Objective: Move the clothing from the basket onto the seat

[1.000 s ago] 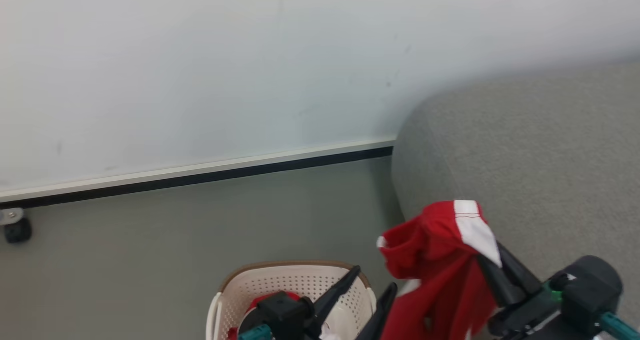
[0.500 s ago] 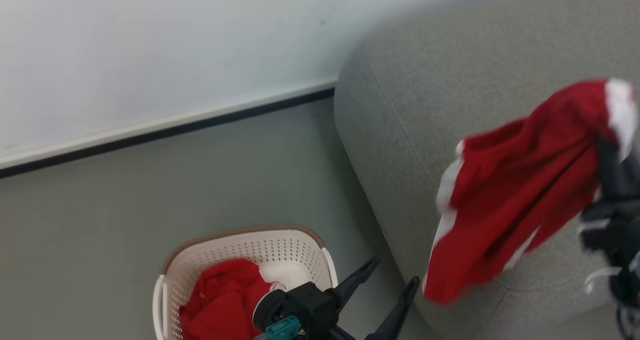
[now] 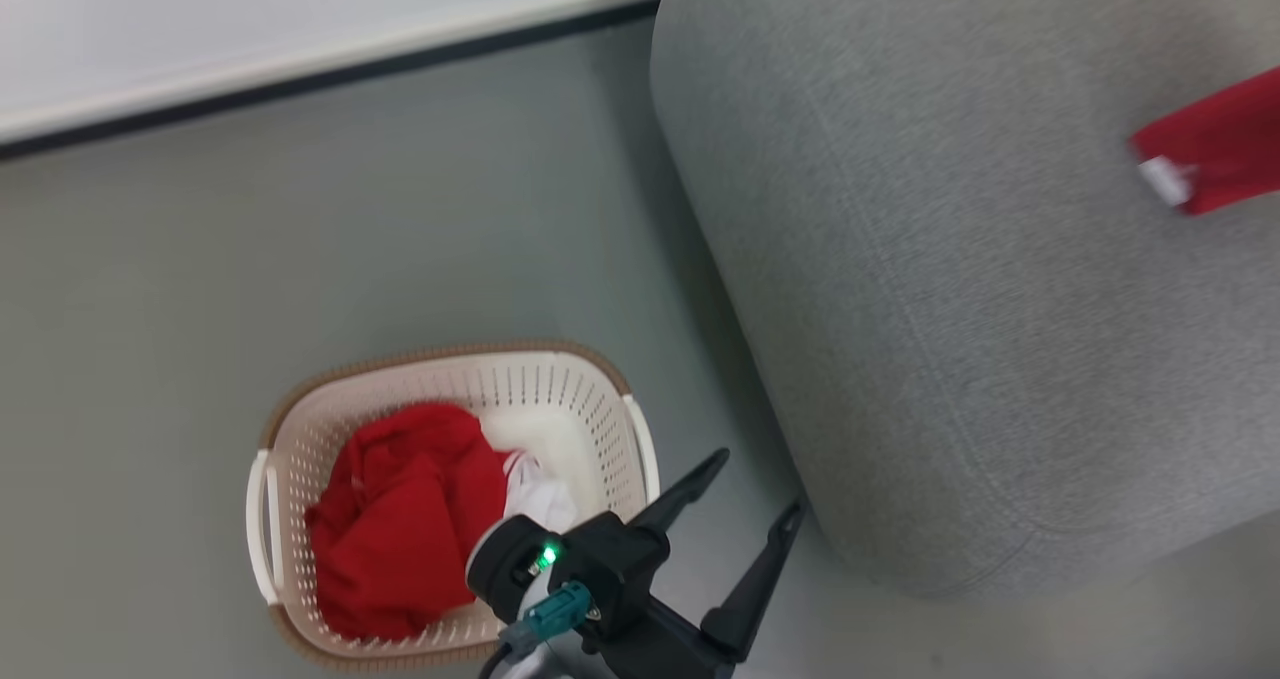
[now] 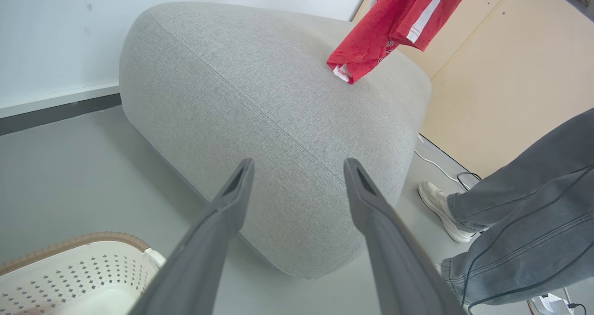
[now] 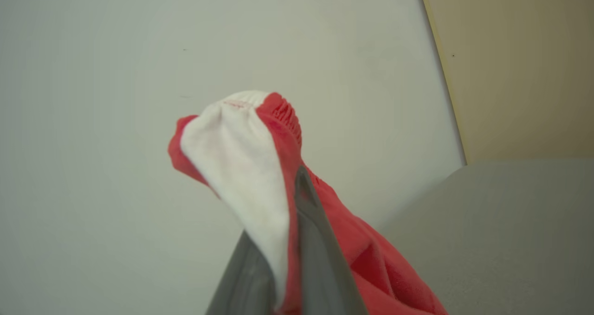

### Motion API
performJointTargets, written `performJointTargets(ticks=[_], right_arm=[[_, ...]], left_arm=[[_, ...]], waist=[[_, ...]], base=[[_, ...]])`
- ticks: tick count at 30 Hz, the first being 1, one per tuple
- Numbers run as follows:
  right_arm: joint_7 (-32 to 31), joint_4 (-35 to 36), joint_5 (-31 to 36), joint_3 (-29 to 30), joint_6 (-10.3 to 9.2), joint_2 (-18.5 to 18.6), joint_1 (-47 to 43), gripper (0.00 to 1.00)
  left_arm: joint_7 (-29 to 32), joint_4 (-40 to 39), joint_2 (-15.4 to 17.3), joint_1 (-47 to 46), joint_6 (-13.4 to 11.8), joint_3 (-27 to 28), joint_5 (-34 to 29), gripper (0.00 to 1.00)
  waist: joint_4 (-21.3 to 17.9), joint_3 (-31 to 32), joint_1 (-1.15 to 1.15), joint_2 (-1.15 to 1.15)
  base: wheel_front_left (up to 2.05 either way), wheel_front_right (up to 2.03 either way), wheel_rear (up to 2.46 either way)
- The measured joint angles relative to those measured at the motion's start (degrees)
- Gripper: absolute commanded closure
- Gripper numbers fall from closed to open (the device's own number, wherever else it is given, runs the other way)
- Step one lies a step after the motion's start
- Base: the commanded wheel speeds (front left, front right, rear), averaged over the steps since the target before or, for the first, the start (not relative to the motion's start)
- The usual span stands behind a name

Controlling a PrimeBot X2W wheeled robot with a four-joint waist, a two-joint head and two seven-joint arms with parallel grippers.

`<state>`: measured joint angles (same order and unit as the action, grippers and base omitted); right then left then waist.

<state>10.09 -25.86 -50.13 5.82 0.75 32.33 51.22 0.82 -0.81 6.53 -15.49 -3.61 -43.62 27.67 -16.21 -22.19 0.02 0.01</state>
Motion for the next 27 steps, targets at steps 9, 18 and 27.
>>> performJointTargets(ticks=[9, 18, 27], right_arm=[[0.92, -13.34, 0.15, -0.88, -0.14, 0.18, 5.47, 1.00], [2.96, -20.39, 3.71, -7.76, 4.21, -5.89, 5.75, 0.00], [4.21, -16.61, 11.44, -13.55, 5.81, -4.78, -2.09, 0.00]], left_arm=[[1.47, -3.25, 2.80, -1.68, -1.47, 2.16, -2.64, 0.00], [1.74, -3.93, 4.33, -5.70, -2.01, 6.65, -4.00, 0.00], [-1.81, 1.52, 4.10, -7.66, -1.92, 10.29, -2.20, 0.00]], waist=[[1.83, -6.94, -0.01, 0.00], [1.56, -14.97, 0.00, 0.01], [-1.37, -14.04, -0.02, 0.00]], base=[[0.00, 0.00, 0.00], [0.00, 0.00, 0.00], [0.00, 0.00, 0.00]])
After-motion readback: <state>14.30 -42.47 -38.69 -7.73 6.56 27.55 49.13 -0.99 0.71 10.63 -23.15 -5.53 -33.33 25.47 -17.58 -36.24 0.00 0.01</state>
